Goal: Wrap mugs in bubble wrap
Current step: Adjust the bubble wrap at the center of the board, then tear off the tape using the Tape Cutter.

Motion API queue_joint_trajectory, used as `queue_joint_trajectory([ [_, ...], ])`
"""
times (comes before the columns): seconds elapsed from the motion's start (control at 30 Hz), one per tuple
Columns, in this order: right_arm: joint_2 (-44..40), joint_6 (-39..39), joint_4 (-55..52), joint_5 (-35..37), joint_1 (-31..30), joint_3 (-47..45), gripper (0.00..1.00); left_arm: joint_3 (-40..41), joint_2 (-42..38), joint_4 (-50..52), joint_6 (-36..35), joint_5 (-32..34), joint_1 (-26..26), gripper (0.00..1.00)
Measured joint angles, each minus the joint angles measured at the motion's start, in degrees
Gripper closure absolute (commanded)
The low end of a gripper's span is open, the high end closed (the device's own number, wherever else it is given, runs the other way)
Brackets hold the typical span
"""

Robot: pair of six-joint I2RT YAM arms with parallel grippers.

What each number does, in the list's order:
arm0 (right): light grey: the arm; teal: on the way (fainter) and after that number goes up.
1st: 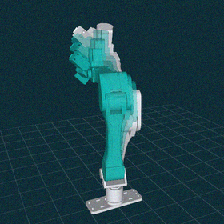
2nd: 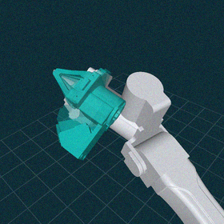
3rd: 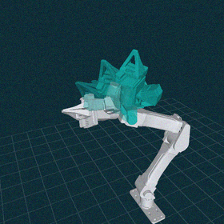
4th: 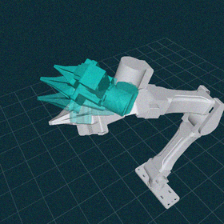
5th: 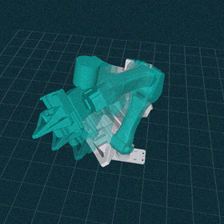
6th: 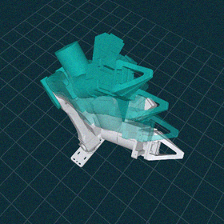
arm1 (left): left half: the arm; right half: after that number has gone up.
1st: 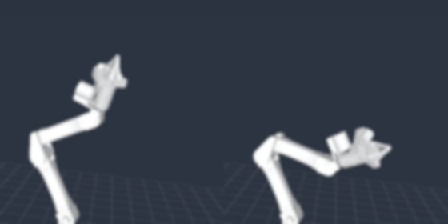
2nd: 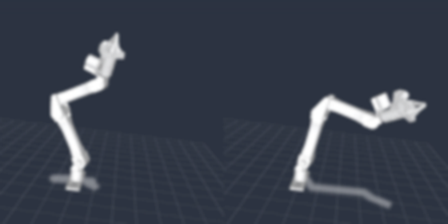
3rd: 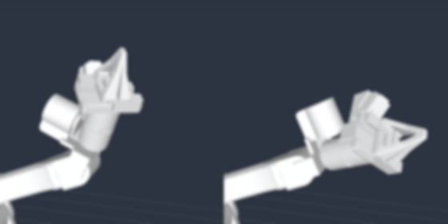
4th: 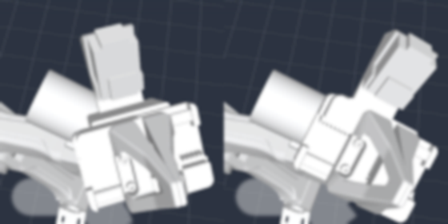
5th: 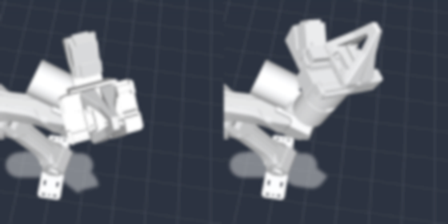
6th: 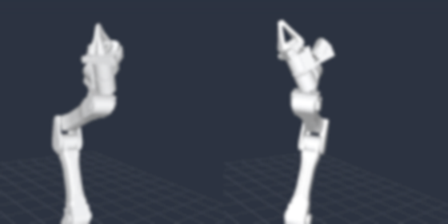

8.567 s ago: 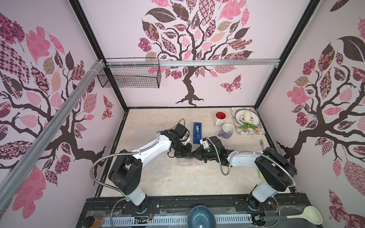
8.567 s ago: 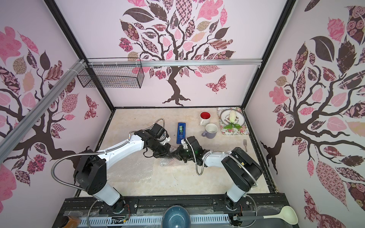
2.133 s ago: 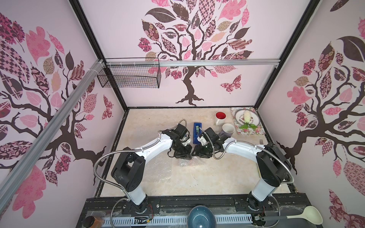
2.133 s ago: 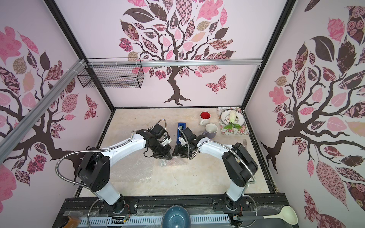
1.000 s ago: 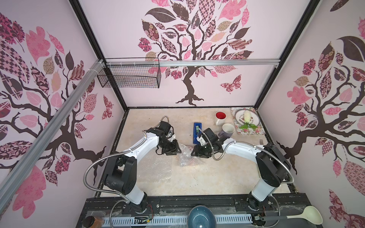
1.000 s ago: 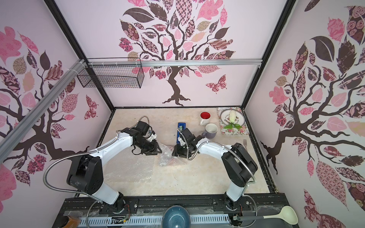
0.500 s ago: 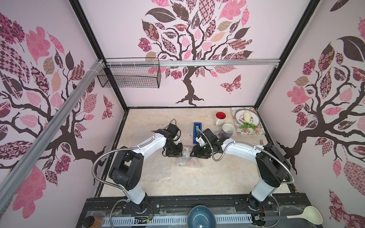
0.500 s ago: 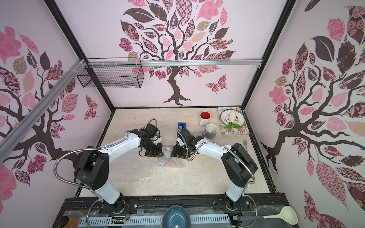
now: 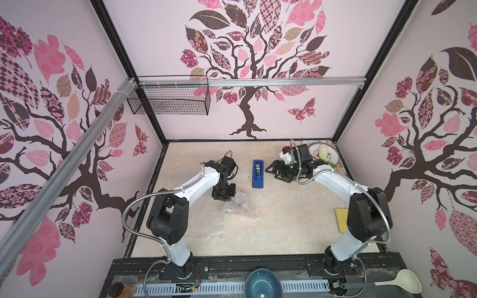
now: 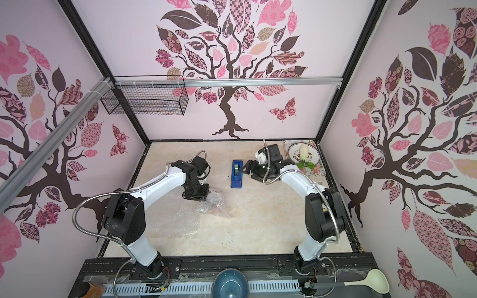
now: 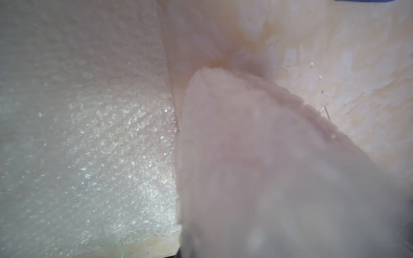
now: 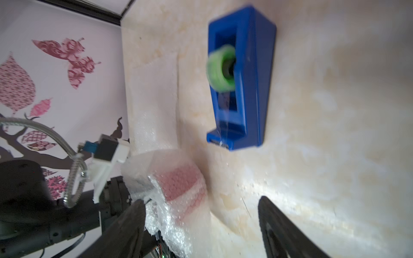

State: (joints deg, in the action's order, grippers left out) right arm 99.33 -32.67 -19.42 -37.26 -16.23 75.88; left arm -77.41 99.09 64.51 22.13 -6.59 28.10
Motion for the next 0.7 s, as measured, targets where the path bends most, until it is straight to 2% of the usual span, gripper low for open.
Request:
queue_joint_trajectory([
  [0.1, 7.74, 2.05, 1.09, -3.93, 0.13, 8.22, 0.34, -0.2, 0.0, 1.57, -0.17, 1.4, 0.02, 1.0],
  [0.2, 13.09, 3.96, 1.14, -6.05, -0.24, 11.82, 0.41, -0.2, 0.0, 2.84, -0.11, 2.27, 0.0, 1.0],
  [0.37, 17.18, 5.95, 0.17, -7.82, -0.59, 12.22, 0.46, -0.2, 0.0, 3.54, 0.13, 2.43, 0.0, 1.0],
  [0.7, 17.64, 5.88, 3.5, -9.01, -0.59, 7.98, 0.5, -0.2, 0.0, 3.5, 0.55, 2.23, 0.0, 1.0],
])
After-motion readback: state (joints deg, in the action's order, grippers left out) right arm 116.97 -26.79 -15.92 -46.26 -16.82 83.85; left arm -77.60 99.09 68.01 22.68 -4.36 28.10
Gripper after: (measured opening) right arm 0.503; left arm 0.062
